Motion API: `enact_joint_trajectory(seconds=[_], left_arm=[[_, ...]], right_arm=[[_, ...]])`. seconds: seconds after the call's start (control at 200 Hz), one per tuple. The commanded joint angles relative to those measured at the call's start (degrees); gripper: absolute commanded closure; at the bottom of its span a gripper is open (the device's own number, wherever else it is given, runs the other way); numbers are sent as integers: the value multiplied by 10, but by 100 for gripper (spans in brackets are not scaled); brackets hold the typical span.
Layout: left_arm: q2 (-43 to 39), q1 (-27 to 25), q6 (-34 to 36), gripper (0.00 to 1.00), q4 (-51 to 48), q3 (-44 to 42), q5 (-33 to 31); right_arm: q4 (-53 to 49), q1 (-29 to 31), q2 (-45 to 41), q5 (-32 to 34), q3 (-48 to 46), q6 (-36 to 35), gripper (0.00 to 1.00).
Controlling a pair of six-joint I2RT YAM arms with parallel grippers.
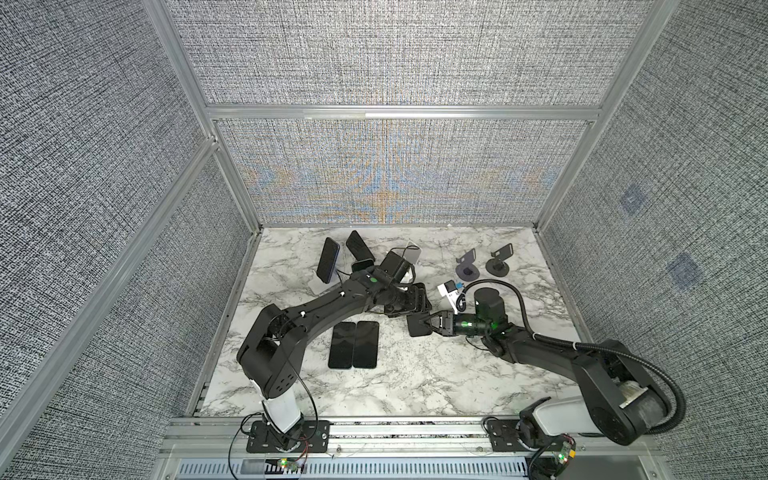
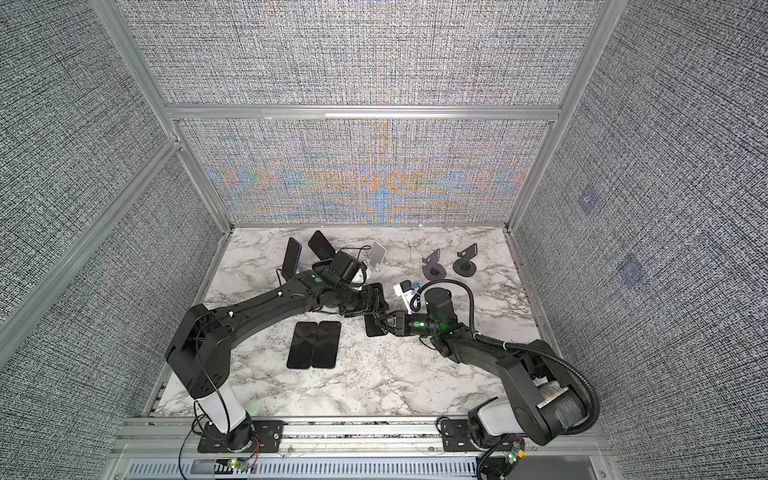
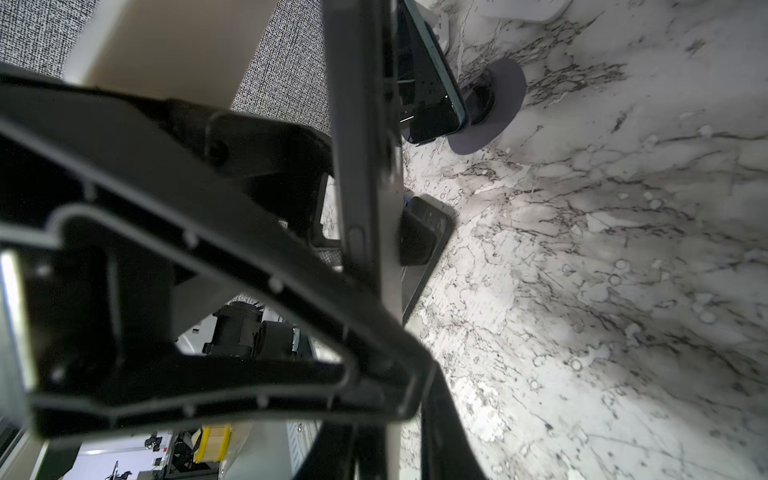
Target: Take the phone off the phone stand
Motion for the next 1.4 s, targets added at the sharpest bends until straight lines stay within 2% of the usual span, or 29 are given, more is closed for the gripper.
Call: enact_joint_trajectory(seconds=[0.0,0.15,0.22,0.49,0.615,0.785,1.096,1.246,1.396], left_arm=[[-8,-2,-9,83,29,-6,15],[-15,-2,-11,80,34,-17,11],[-16,-3,-13,77,38,-22,13],[-22,-3,-27,46,64,-54,19],[-27,-3,-32,28,74,-68,19],[-23,-7,-44,16,93,-91,24],[-23,-21,-59,13,105,-117,14],[-60,-21,-34,12,58,-105,-22],[-98,-20,0,12,-6,-86,-59]], right_arm=[[52,7,14,17,2,18,85],[80,13,34,22,-6,32,92],[89,15,40,24,-11,36,100],[112,17,47,52,-36,55,100],[128,22,42,69,-63,68,100],[152,32,44,90,-94,81,100],[236,65,90,128,-137,121,100],[273,91,106,166,-158,146,100],[269,133,102,224,-169,170,100]])
